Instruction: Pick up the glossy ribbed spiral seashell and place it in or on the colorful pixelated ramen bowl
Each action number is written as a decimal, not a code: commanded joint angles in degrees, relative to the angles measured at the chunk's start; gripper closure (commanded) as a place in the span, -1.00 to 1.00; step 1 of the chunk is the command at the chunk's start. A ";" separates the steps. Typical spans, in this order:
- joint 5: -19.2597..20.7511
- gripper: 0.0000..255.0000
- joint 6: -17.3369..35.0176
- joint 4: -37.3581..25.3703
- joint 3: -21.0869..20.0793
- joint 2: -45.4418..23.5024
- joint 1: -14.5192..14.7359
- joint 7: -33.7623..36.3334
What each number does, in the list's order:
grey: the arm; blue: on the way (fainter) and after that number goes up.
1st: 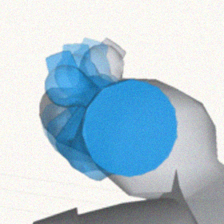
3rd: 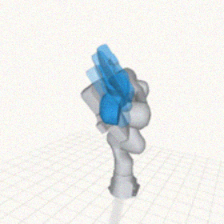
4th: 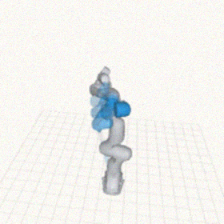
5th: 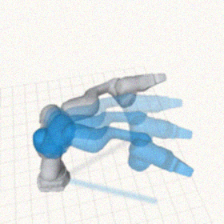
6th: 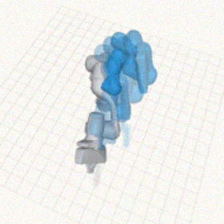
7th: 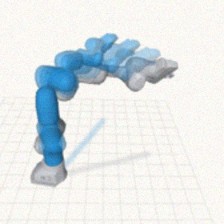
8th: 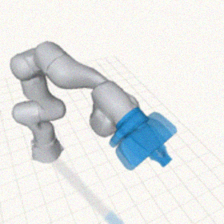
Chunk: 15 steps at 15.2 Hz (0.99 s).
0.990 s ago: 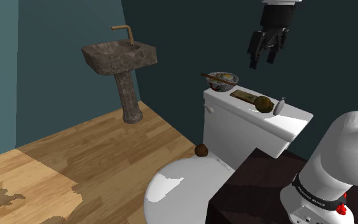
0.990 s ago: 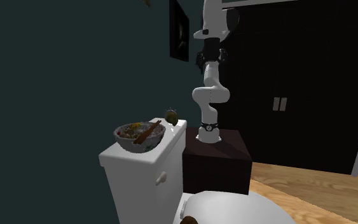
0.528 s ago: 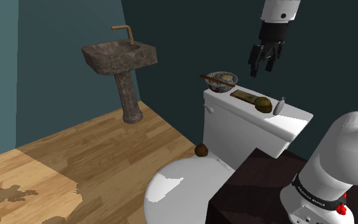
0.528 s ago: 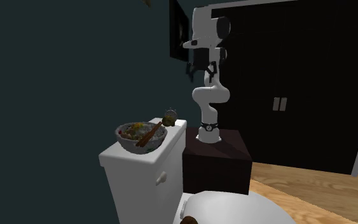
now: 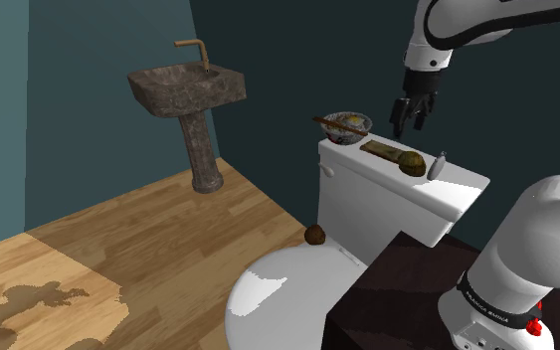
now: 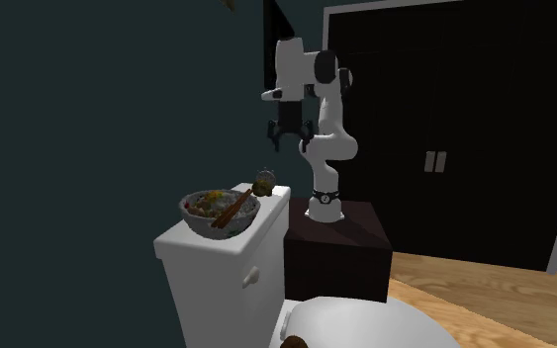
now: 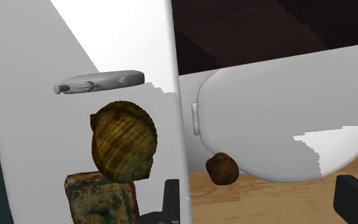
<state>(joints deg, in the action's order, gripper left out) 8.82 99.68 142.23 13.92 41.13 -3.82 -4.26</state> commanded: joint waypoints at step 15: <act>5.10 -1.00 18.64 5.05 10.64 -14.56 -2.23 -8.73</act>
<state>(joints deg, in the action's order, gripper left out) 13.83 117.26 146.63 24.34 26.95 -6.02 -12.96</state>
